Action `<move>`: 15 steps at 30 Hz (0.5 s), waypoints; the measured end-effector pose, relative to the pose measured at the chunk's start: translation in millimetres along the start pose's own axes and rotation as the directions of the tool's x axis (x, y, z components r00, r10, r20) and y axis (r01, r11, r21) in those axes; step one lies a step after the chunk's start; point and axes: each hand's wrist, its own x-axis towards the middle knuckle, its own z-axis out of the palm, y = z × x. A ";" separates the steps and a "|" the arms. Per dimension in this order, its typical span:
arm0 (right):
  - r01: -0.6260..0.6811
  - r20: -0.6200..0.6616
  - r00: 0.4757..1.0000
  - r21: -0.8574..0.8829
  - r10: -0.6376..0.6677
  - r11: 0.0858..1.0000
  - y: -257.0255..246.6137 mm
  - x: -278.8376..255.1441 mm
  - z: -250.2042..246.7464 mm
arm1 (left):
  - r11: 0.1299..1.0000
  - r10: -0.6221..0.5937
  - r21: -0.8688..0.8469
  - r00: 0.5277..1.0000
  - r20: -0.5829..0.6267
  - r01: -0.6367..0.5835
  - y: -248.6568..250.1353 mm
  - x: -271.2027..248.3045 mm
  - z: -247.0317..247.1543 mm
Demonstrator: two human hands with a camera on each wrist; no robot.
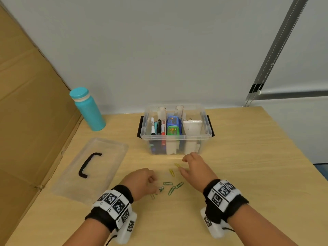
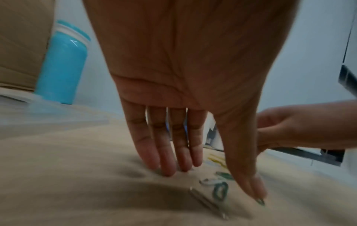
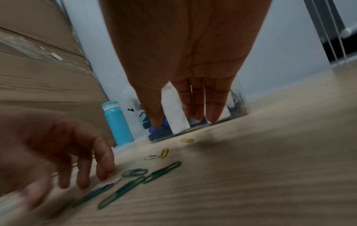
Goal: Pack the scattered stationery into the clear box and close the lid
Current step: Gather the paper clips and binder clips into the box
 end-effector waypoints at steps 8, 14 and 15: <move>-0.174 0.199 0.962 -0.083 0.188 0.981 -29.7 36.5 33.7 | 0.992 0.105 0.067 0.994 0.021 -0.106 -12.0 2.5 14.9; -0.144 0.147 0.975 -0.155 0.167 0.977 -37.9 36.4 37.1 | 0.980 0.177 0.093 0.983 -0.041 -0.173 -13.6 5.7 14.9; -0.143 0.150 0.974 -0.175 0.170 0.974 -39.4 37.1 37.5 | 0.978 0.185 0.105 0.982 -0.042 -0.180 -13.5 6.1 14.6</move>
